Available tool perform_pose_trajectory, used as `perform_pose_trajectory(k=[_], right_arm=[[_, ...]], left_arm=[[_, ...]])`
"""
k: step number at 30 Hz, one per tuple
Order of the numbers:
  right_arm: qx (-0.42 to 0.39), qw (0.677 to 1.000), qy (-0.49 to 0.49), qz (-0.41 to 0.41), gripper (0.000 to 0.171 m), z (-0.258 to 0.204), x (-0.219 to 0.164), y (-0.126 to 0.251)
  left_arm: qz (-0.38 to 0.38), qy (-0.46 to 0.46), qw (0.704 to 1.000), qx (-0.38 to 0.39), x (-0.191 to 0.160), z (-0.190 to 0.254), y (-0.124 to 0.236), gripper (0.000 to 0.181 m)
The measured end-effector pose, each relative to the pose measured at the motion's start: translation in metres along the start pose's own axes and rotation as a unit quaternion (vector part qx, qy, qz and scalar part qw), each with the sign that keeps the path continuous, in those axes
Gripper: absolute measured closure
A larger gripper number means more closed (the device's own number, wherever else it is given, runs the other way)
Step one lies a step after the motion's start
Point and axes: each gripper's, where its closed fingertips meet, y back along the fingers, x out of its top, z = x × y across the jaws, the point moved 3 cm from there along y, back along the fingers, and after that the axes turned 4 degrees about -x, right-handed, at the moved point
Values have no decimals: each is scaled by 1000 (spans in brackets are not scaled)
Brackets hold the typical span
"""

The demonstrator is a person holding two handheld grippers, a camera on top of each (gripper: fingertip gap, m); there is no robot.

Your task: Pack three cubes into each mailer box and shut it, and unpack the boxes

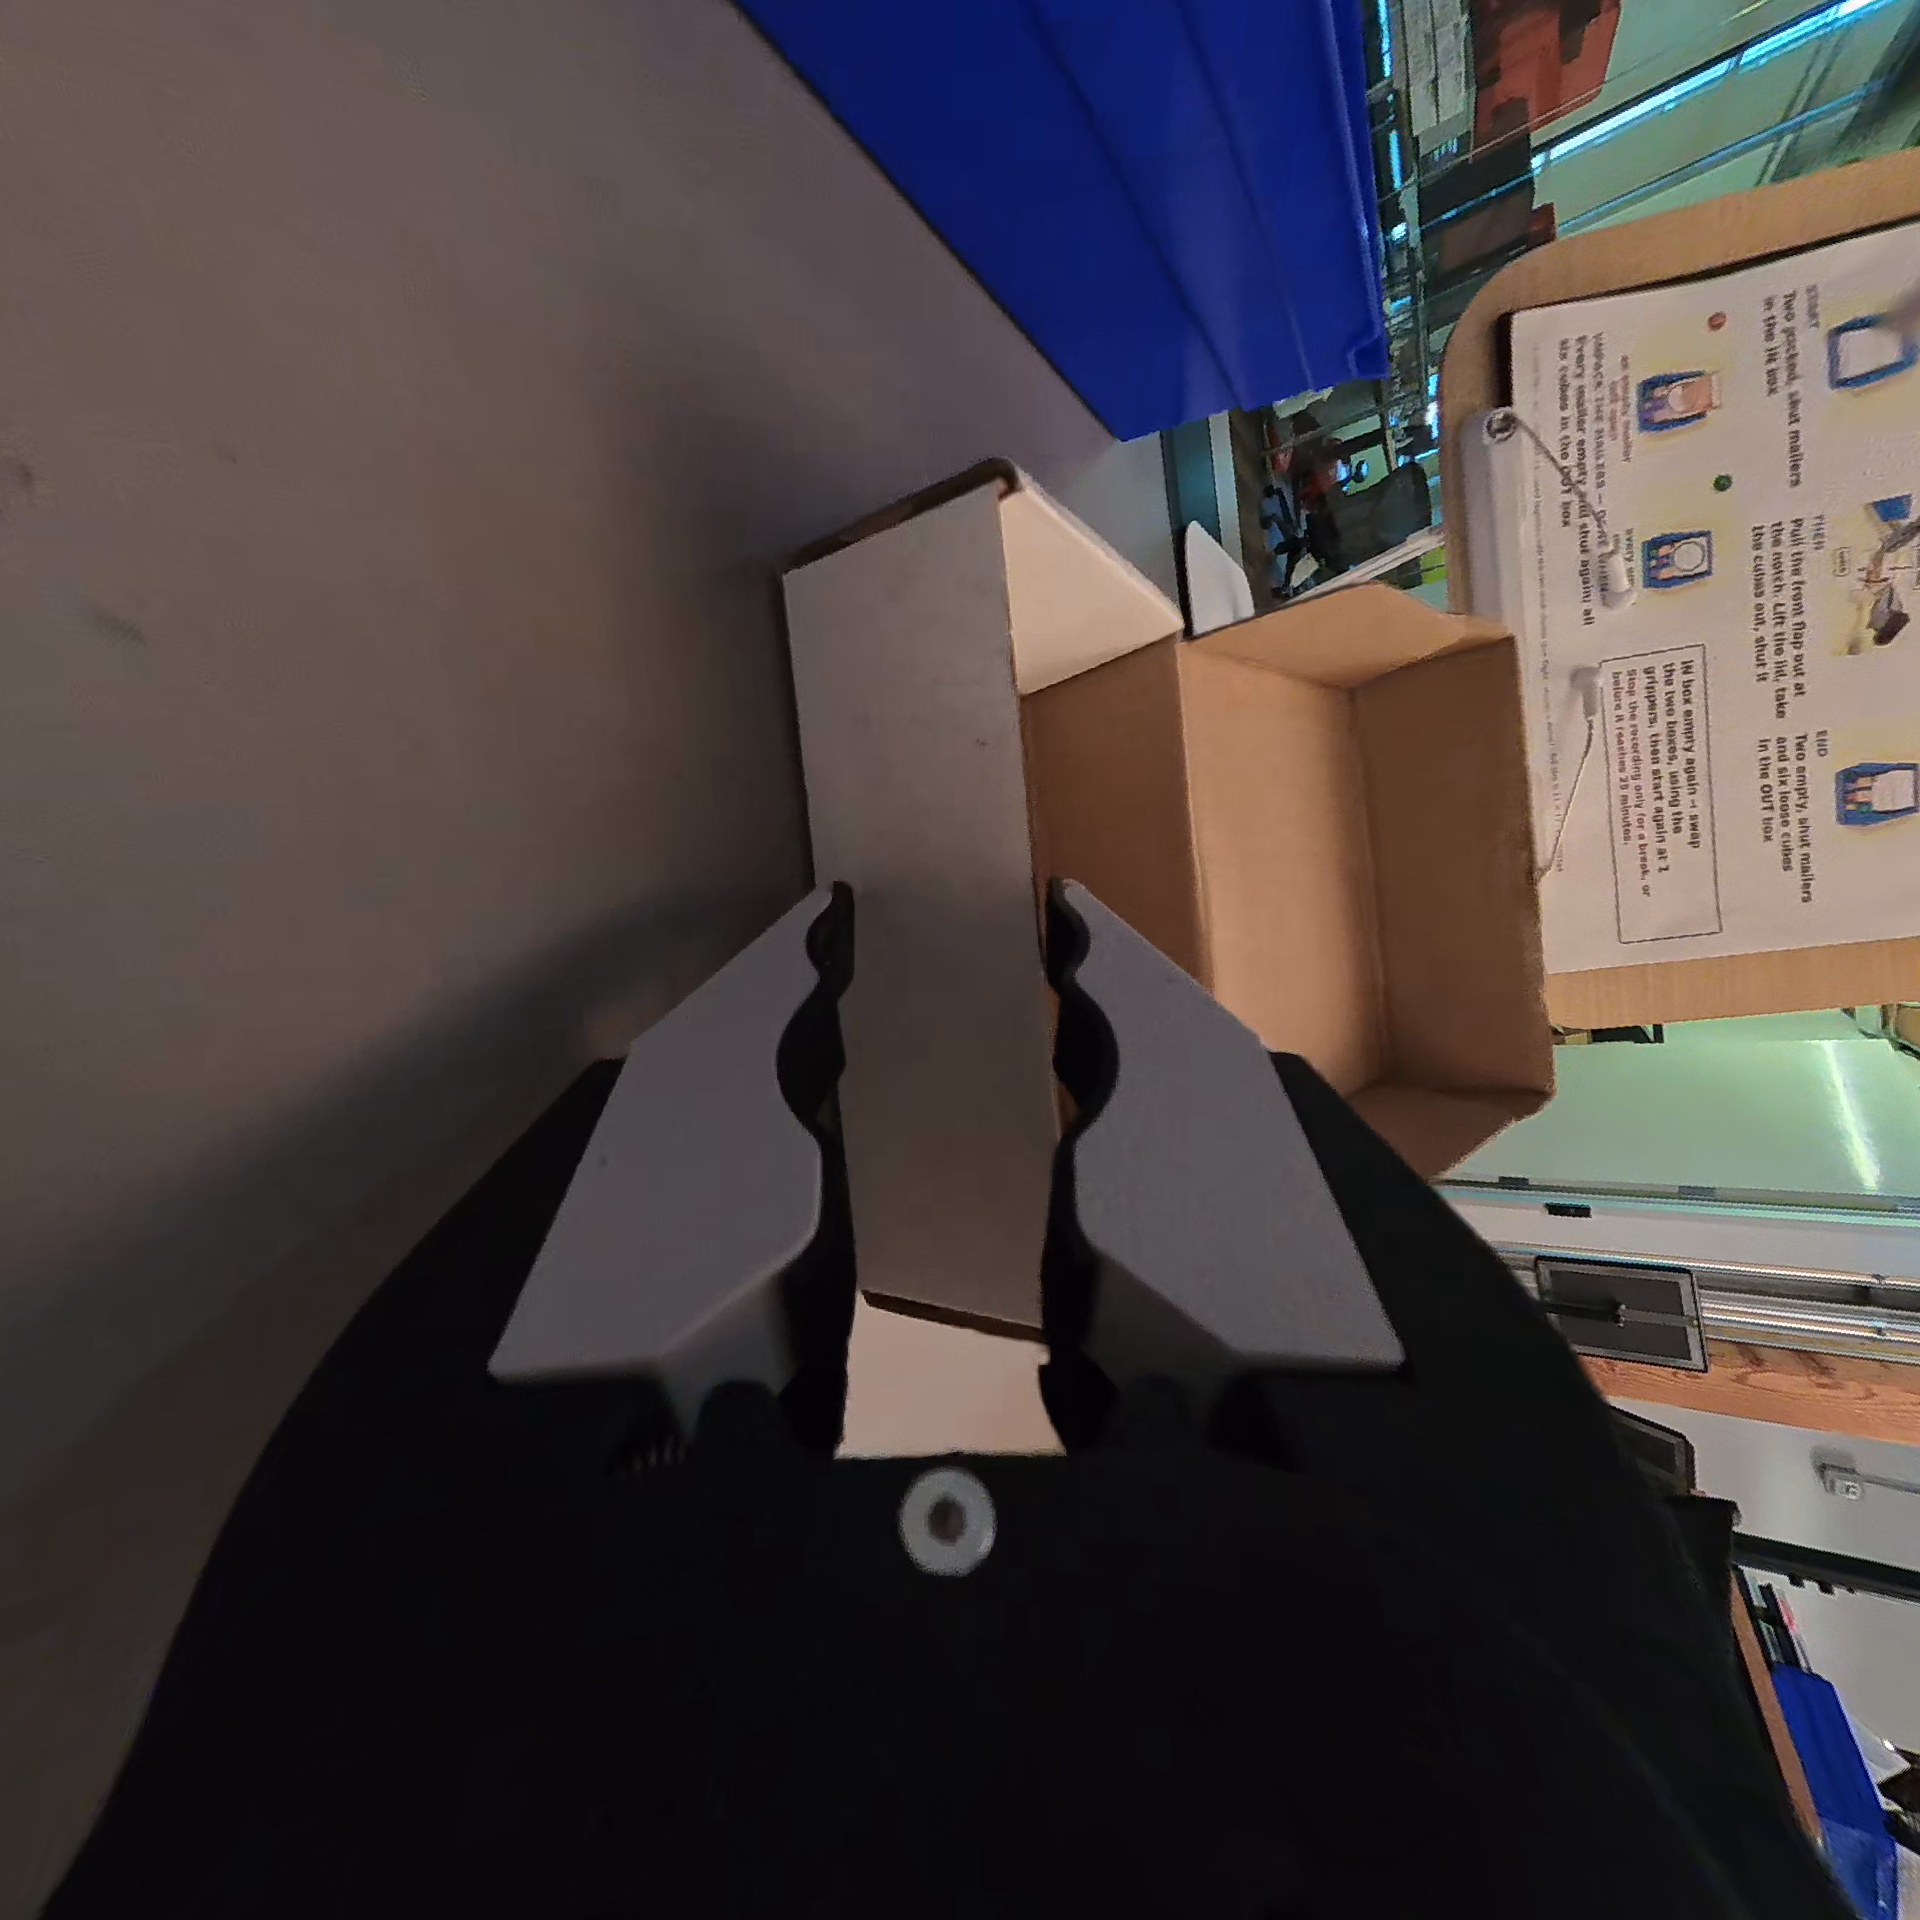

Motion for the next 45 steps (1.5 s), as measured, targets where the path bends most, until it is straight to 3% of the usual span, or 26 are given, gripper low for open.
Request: perform_pose_trajectory(k=[1, 6, 9, 11, 15, 18, 20, 26, 27, 29, 33, 45], right_arm=[[-10, 1000, -1, 7, 132, 2, 3, 2], [-72, 996, -27, 54, 123, 32, 17, 39], [-132, 983, -116, 58, 123, 74, -4, 88], [-190, 963, -191, 28, 123, 108, -51, 128], [-297, 891, -326, -111, 122, 154, -212, 204], [-302, 831, -426, -190, 110, 150, -316, 232], [-282, 809, -473, -205, 106, 140, -351, 235], [-221, 779, -553, -196, 112, 118, -378, 203], [-205, 776, -561, -200, 123, 114, -379, 197], [-200, 770, -570, -204, 161, 112, -379, 194], [-206, 751, -597, -191, 163, 111, -378, 193], [-221, 732, -619, -178, 167, 108, -378, 209]], left_arm=[[0, 12, 1000, -1, -12, -3, 12, 128], [-16, 63, 998, -15, -82, -11, 55, 121], [-27, 82, 996, 2, -126, -14, 74, 121], [-27, 103, 994, 19, -152, -17, 87, 122], [-32, 154, 985, 71, -205, -29, 108, 122], [-8, 234, 970, 72, -237, -30, 107, 114], [6, 278, 958, 67, -256, -27, 102, 111], [6, 352, 934, 52, -291, -6, 78, 110], [1, 365, 930, 46, -294, -2, 73, 112], [-11, 382, 923, 49, -301, 2, 64, 133], [-40, 377, 919, 107, -316, 1, 56, 173], [-8, 440, 888, 132, -330, 17, 74, 176]])
